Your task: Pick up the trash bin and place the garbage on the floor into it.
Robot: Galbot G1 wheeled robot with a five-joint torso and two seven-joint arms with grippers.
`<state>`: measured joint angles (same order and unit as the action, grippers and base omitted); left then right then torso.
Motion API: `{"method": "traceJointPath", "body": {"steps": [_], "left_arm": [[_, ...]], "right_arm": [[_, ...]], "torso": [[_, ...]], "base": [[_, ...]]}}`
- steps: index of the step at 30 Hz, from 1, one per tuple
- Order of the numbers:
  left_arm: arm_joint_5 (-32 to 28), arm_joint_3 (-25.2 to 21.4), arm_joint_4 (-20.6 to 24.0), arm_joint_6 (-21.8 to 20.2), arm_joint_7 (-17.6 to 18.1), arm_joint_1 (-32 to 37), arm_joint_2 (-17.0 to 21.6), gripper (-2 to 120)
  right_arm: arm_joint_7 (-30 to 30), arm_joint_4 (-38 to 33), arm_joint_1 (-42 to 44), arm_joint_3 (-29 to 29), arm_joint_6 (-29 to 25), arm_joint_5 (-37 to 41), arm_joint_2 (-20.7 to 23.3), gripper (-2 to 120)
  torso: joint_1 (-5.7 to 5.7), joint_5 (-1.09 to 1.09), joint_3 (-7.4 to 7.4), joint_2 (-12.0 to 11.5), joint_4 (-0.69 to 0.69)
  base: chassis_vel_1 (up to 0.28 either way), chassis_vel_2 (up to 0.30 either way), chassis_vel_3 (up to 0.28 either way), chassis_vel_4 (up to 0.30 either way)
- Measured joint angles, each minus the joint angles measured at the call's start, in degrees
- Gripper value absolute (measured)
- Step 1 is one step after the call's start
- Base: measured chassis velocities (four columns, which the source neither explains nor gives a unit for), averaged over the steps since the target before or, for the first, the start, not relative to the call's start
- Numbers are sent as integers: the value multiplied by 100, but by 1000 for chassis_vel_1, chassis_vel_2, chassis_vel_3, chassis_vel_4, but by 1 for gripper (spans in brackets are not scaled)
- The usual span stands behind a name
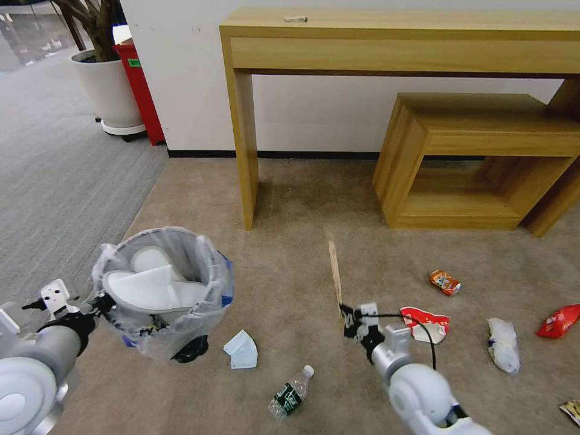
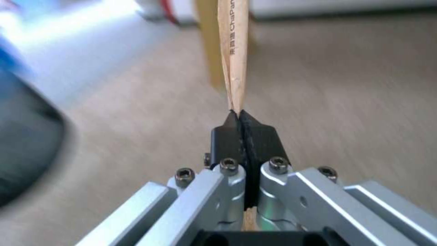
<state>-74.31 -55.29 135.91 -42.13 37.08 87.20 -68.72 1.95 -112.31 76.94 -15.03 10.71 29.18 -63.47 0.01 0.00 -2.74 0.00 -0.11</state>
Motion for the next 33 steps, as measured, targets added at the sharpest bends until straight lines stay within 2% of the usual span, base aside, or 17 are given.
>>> {"method": "traceJointPath", "body": {"steps": [1, 2, 4, 5, 6, 8, 10, 13, 14, 17, 25, 33], "left_arm": [[-58, 102, 35, 0, 43, 34, 42, 0], [-58, 102, 35, 0, 43, 34, 42, 0], [-93, 226, 65, 0, 70, 69, 80, 0], [-93, 384, 76, 0, 79, 89, 106, 0], [-93, 384, 76, 0, 79, 89, 106, 0], [-9, 705, 59, 0, 88, 92, 87, 0], [13, 767, 53, 0, 90, 91, 76, 0], [182, 1157, 34, 0, 92, 91, 29, 0], [182, 1157, 34, 0, 92, 91, 29, 0], [302, 1542, 28, 0, 87, 87, 48, 0], [454, 2021, -19, 0, 61, 24, 35, 0], [458, 2220, -21, 0, 18, 0, 49, 0]], "right_arm": [[385, -98, -53, -3, -304, 151, 102, 0], [385, -98, -53, -3, -304, 151, 102, 0], [777, -151, -115, 19, -585, 332, 168, 0], [1197, -159, -198, 59, -854, 594, 207, 0], [1197, -159, -198, 59, -854, 594, 207, 0], [1976, -125, -410, 150, -1230, 1209, 229, 0], [2169, -88, -464, 165, -1317, 1304, 224, 0], [3202, 126, -793, 233, -1710, 1576, 189, 0], [3202, 126, -793, 233, -1710, 1576, 189, 0], [3874, 259, -1079, 315, -1917, 1818, 172, 0], [4402, 343, -1365, 477, -2023, 2348, 89, 0], [4641, 485, -1539, 663, -2033, 2291, -90, 0]], "torso": [[0, 1, 0, 0, 0], [0, 1, 0, 0, 0], [0, 0, 0, 0, 0], [0, 1, 0, 0, 0], [0, 1, 0, 0, 0], [0, 1, 0, 0, 0], [-1, 1, 0, 0, 0], [0, 0, 0, 0, 0], [0, 0, 0, 0, 0], [0, 0, 0, 0, 0], [0, 0, 0, 0, 0], [0, 0, 0, 0, 0]], "base": [[0, 0, 0, 0], [0, 0, 0, 0], [0, 0, 0, 0], [0, 0, 0, 0], [0, 0, 0, 0], [0, 0, 0, 0], [0, 0, 0, 0], [0, 0, 0, 0], [0, 0, 0, 0], [0, 0, 0, 0], [0, 0, 0, 0], [0, 0, 0, 0]]}}
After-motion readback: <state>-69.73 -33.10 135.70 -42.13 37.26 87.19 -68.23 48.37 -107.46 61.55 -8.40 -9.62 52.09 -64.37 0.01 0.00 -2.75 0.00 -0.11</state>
